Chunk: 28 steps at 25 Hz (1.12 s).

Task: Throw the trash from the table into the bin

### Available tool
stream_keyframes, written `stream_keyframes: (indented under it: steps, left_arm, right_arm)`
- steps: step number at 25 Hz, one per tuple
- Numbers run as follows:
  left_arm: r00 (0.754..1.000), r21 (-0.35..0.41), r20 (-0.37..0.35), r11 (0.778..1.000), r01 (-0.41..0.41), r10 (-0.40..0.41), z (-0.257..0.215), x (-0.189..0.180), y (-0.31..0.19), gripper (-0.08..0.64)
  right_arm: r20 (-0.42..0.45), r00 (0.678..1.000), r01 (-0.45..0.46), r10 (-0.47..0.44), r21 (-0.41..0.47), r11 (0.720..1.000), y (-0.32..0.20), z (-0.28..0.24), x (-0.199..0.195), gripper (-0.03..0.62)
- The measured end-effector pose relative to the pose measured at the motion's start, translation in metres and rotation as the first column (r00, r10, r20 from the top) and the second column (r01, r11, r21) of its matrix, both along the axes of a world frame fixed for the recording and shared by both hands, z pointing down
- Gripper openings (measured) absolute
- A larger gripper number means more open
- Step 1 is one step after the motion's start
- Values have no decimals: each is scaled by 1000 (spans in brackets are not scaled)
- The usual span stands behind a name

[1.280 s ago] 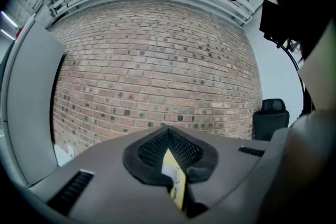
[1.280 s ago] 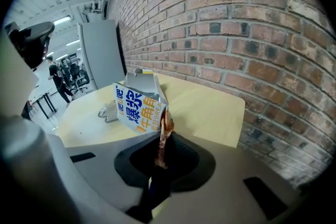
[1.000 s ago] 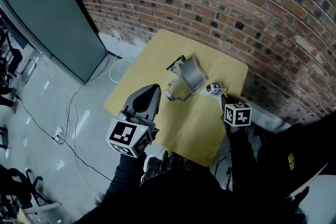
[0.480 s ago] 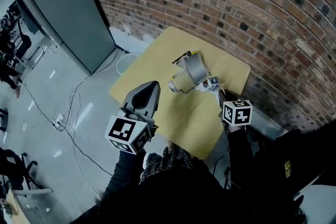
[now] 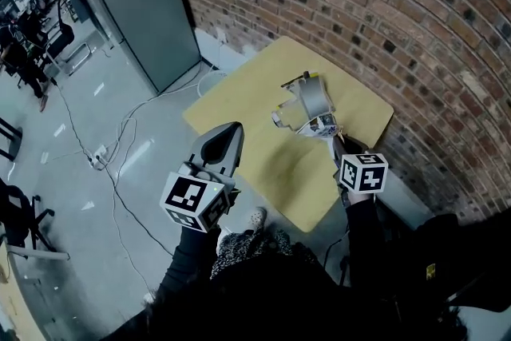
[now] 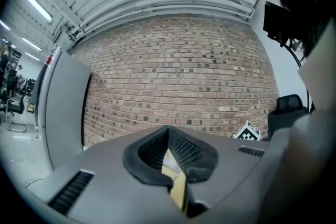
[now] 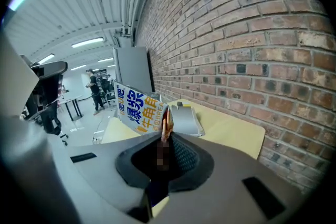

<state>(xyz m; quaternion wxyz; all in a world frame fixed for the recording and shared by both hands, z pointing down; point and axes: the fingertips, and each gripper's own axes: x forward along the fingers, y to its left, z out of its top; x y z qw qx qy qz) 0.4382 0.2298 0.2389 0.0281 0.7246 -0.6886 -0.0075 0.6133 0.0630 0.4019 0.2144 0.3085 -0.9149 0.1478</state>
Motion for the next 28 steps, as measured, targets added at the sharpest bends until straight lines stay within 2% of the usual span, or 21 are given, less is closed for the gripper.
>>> stream_keyframes:
  steps: [14, 22, 28]
  left_arm:
    - [988, 14, 8, 988, 156, -156, -3, -38, 59, 6]
    - [981, 10, 2, 981, 192, -192, 6, -84, 76, 6]
    - [980, 13, -12, 980, 198, -198, 6, -140, 92, 6]
  right_arm:
    - [59, 985, 162, -164, 31, 986, 33, -22, -73, 25]
    - [54, 980, 186, -190, 66, 980, 44, -27, -127, 25]
    - [46, 981, 186, -188, 48, 981, 58, -25, -180, 25]
